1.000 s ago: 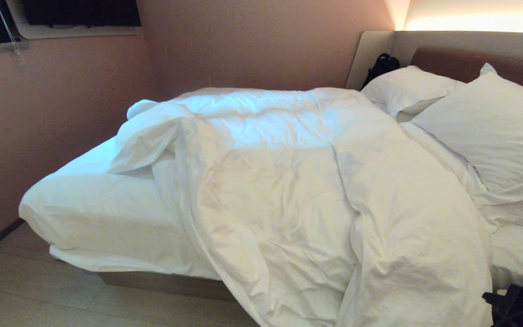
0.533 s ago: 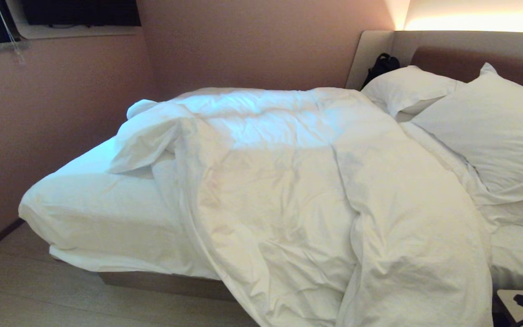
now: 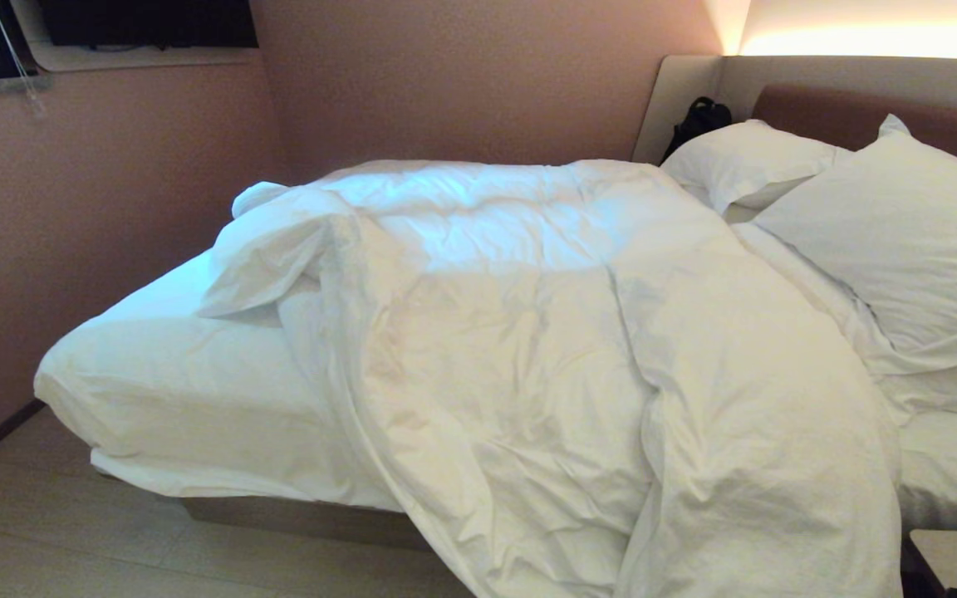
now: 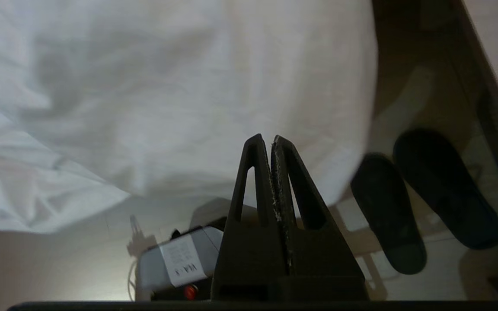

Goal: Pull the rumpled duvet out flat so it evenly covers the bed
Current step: Flatten the corners of the folded blanket

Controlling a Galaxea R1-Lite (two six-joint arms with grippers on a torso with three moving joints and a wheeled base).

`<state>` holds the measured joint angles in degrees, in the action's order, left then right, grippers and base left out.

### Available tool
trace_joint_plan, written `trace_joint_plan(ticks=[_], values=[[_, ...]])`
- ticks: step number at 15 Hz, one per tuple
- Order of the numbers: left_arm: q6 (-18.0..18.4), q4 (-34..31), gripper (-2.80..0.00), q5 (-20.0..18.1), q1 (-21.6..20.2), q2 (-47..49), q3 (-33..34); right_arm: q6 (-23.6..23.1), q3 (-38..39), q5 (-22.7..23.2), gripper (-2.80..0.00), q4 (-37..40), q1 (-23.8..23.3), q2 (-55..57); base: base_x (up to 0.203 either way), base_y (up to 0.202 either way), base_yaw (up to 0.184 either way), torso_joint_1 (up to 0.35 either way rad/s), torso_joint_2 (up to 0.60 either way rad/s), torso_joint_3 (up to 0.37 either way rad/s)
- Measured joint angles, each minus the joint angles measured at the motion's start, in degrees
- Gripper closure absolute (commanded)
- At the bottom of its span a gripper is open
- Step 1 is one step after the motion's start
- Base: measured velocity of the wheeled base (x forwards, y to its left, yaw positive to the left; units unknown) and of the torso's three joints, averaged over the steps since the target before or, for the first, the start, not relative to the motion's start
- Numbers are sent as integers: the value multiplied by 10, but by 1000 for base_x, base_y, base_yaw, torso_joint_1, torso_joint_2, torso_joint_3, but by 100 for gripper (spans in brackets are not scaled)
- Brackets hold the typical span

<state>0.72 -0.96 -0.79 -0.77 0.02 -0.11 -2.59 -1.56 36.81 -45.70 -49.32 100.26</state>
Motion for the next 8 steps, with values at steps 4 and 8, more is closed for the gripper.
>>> trace_joint_plan(ticks=[4, 8], values=[[0, 0, 0, 0, 0, 0, 0, -92, 4, 51, 0, -37, -36, 94, 0, 0, 0, 0, 0, 0], [1, 0, 0, 0, 0, 0, 0, -146, 13, 59, 0, -112, -51, 213, 0, 0, 0, 0, 0, 0]])
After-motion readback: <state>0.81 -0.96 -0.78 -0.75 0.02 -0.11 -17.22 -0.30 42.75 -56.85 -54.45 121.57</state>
